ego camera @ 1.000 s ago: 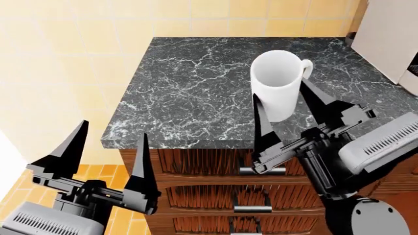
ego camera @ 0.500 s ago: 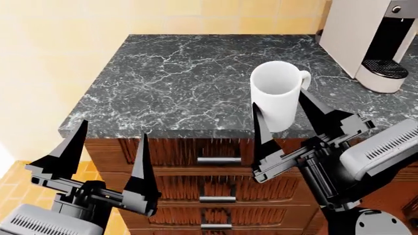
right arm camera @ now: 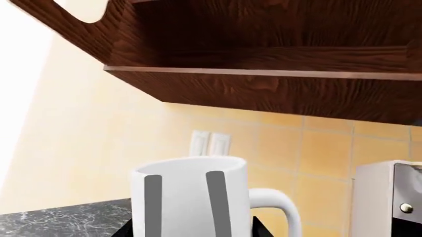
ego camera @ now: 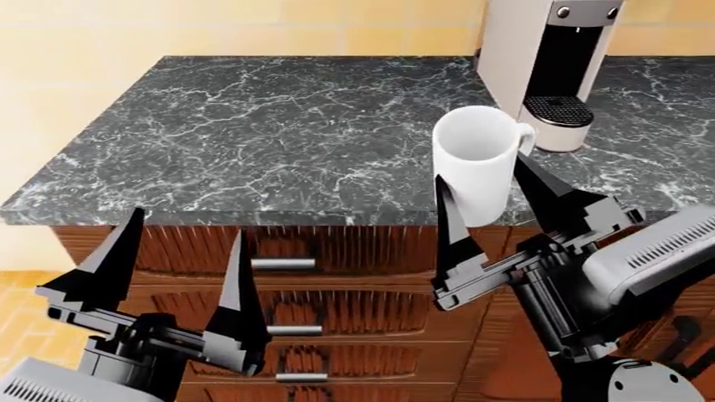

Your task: Pick the mug from the cabinet, place it under the coffee machine dispenser, and press the start button.

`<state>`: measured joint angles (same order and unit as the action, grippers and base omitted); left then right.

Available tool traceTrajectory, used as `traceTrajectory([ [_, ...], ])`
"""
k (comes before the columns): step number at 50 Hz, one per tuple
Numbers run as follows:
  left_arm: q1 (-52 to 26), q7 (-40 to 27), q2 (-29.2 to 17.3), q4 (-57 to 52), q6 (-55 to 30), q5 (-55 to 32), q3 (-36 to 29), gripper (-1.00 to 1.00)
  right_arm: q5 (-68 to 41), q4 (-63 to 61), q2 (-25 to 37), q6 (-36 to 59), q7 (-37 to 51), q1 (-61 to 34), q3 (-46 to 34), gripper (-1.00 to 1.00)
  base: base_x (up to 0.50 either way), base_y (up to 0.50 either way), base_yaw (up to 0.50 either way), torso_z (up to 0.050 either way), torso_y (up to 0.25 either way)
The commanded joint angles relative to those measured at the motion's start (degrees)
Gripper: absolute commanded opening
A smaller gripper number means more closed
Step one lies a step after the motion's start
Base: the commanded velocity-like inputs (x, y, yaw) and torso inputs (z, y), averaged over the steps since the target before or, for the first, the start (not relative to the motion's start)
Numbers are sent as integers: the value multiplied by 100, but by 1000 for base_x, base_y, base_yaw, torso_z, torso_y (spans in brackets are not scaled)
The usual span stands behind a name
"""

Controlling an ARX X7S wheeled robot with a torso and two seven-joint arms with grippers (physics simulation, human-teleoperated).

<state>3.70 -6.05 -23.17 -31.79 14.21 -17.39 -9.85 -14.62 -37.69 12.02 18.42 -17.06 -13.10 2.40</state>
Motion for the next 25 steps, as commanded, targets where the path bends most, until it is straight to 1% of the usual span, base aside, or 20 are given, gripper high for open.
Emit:
traceTrajectory([
  [1,31,-11,15,52,172,-16,48,100,-12,-47,6,3,45,-19,14,-100,0,-500,0,0,0],
  [9,47,-33,21,81,235,-16,71,100,-91,-48,24,18,71,-20,15,-100,0,-500,0,0,0],
  [12,48,-39,22,90,239,-12,66,100,-613,-727,298,903,203,-74,394,-100,0,-500,0,0,3],
  [15,52,-46,21,94,245,-17,68,100,-1174,-1323,524,1366,257,162,938,-100,0,-500,0,0,0],
  [17,58,-51,18,94,251,-19,71,100,-1332,-1446,605,1521,296,183,1057,-100,0,-500,0,0,0],
  [18,62,-53,16,94,254,-20,73,100,-1352,-1455,628,1561,311,172,1054,-100,0,-500,0,0,0],
  [20,64,-57,12,90,258,-27,75,100,-1148,-1252,626,1592,353,-17,749,-100,0,-500,0,0,0],
  [25,72,-63,0,73,264,-36,75,100,-808,-865,513,1323,350,-196,347,-100,0,-500,0,0,0],
])
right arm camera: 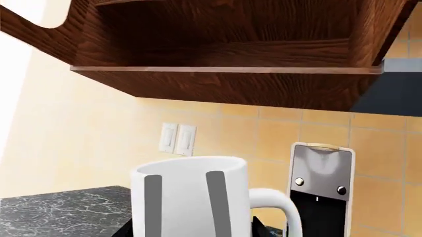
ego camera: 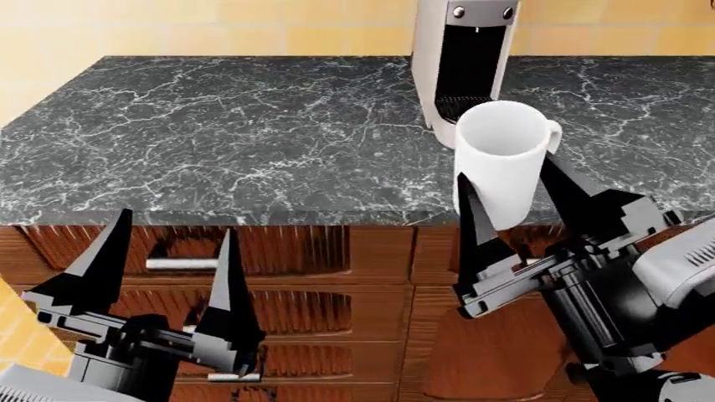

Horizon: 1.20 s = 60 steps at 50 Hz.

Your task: Pick the mug from the cabinet, place it under the coffee machine dispenser, and press the start button.

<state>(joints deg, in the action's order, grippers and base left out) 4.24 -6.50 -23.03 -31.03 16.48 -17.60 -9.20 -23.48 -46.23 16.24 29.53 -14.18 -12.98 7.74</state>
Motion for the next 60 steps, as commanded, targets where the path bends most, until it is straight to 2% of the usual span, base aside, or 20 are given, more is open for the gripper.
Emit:
traceTrajectory([
  [1,19,-20,-15,-6,37,-17,9,100,131,61,67,158,61,-236,-248,-100,0,-500,0,0,0],
  [9,5,-25,-25,-1,34,-29,-4,100,443,663,-88,-232,5,-466,-677,-100,0,-132,0,0,0],
  [16,28,-51,-34,-11,48,-37,12,100,245,266,55,-116,6,-179,-494,-100,0,0,0,0,0],
  [38,19,-99,-73,-117,32,-67,1,100,246,272,108,-276,68,39,-458,-100,492,-6,0,0,1],
  [44,4,-98,-76,-106,21,-72,-23,100,118,172,141,-261,57,113,-385,-100,62,-2,0,0,2],
  [57,28,-110,-83,-76,69,-69,-28,100,63,232,132,-255,107,76,-422,-100,0,-498,0,0,0],
  [60,45,-118,-88,-81,74,-67,-25,100,48,182,145,-265,98,140,-439,-100,0,0,0,0,0],
])
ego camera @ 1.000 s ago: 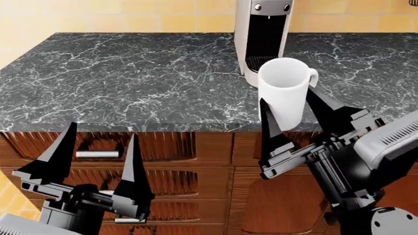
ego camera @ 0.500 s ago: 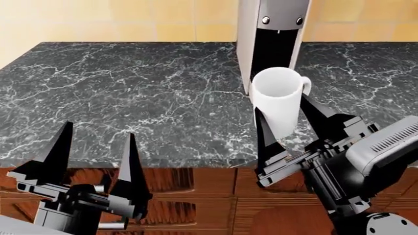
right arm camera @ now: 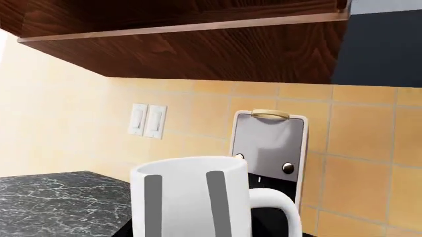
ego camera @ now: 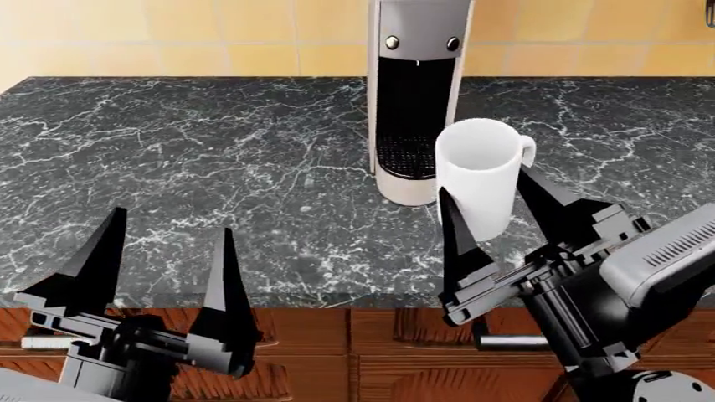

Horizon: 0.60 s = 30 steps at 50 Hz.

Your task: Pick the mug from the cabinet, place it under the coffee machine dispenser, and press the start button.

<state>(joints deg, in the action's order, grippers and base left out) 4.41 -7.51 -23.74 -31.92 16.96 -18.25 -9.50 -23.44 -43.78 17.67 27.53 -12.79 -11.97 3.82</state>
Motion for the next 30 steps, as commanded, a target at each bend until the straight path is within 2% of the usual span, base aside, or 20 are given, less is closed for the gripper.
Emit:
traceTrajectory([
  [1,31,-20,-19,7,27,-1,5,100,38,-77,6,-81,-51,67,-55,-100,0,0,0,0,0],
  [6,38,-31,-26,1,28,-1,3,100,124,10,-11,-339,-139,237,-139,-100,37,0,0,0,2],
  [30,33,-62,-63,-22,27,4,-14,100,-218,-209,160,-37,-10,146,-16,-100,270,0,0,0,0],
])
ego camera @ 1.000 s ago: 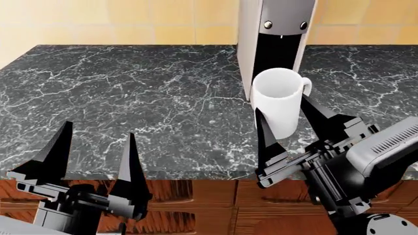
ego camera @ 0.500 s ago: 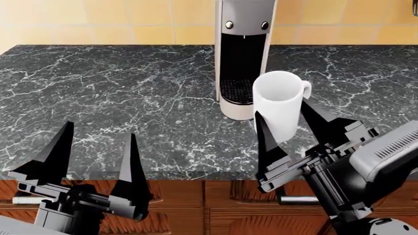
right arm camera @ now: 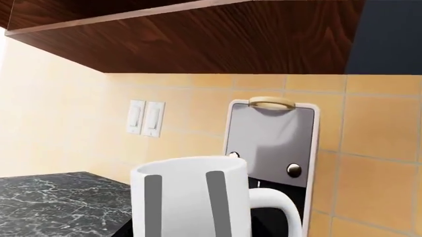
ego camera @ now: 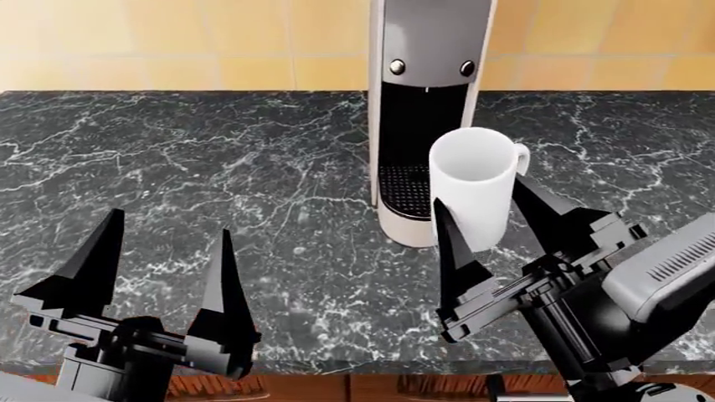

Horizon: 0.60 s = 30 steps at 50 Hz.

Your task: Pick the mug from the cabinet, place it under the coffee machine dispenser, and press the start button.

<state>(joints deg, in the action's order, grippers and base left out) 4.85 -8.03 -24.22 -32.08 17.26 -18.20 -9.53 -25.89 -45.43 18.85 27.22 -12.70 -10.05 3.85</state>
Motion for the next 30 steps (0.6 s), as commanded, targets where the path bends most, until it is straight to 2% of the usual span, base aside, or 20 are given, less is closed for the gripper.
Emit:
traceTrajectory([
  [1,-15,-9,-17,-4,-4,-3,-13,100,26,-43,44,-4,-14,-50,-25,-100,270,0,0,0,0],
  [13,-17,-20,-22,20,21,5,-28,100,17,-55,88,-23,16,-37,-90,-100,227,0,0,0,1],
  [26,-91,-244,23,25,-259,172,-17,100,126,90,90,-219,-14,-4,-219,-100,0,0,0,1,1],
  [30,-23,-132,-63,-81,-247,-206,-37,100,464,800,-98,-354,-21,-526,-603,-100,0,0,0,0,0],
])
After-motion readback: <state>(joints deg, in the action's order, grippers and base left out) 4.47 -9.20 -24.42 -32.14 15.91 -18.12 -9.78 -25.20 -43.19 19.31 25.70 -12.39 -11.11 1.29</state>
